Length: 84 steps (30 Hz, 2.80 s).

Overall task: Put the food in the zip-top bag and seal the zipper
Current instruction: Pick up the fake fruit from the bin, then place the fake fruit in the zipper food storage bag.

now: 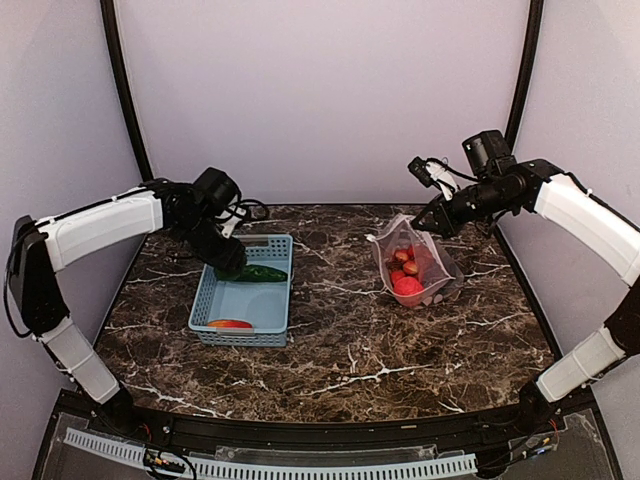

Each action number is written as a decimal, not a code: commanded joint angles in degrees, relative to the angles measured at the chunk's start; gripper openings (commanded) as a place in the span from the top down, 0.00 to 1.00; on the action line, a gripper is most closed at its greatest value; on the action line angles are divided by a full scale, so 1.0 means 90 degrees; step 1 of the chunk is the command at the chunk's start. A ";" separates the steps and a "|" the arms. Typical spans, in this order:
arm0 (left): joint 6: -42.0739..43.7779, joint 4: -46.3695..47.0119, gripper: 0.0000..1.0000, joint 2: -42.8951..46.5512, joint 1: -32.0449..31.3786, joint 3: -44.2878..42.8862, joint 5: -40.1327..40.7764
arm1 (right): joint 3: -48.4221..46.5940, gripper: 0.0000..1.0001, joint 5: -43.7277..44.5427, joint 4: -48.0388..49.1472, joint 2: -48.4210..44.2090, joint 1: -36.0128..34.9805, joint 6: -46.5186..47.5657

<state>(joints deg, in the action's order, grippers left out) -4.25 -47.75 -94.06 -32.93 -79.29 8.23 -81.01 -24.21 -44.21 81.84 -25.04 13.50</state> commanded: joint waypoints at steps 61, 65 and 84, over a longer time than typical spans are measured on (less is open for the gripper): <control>-0.2708 0.5106 0.01 -0.2352 -0.3073 -0.2585 -0.1315 | -0.1722 1.00 -0.0270 -0.0778 0.0653 -0.0401 -0.0142; -0.2577 0.5754 0.01 -0.1637 -0.3132 -0.1969 -0.1643 | -0.1692 1.00 -0.0102 -0.0751 0.0625 -0.0333 -0.0123; -0.2039 0.4055 0.35 0.0459 -0.3288 0.0841 -0.0226 | -0.0902 1.00 -0.0108 -0.0430 0.0215 -0.0224 -0.0029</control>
<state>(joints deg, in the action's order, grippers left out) -22.24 -4.47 -90.54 -62.63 -74.98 2.68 -90.28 -25.23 -50.00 85.58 -27.31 12.95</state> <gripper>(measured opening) 0.669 0.005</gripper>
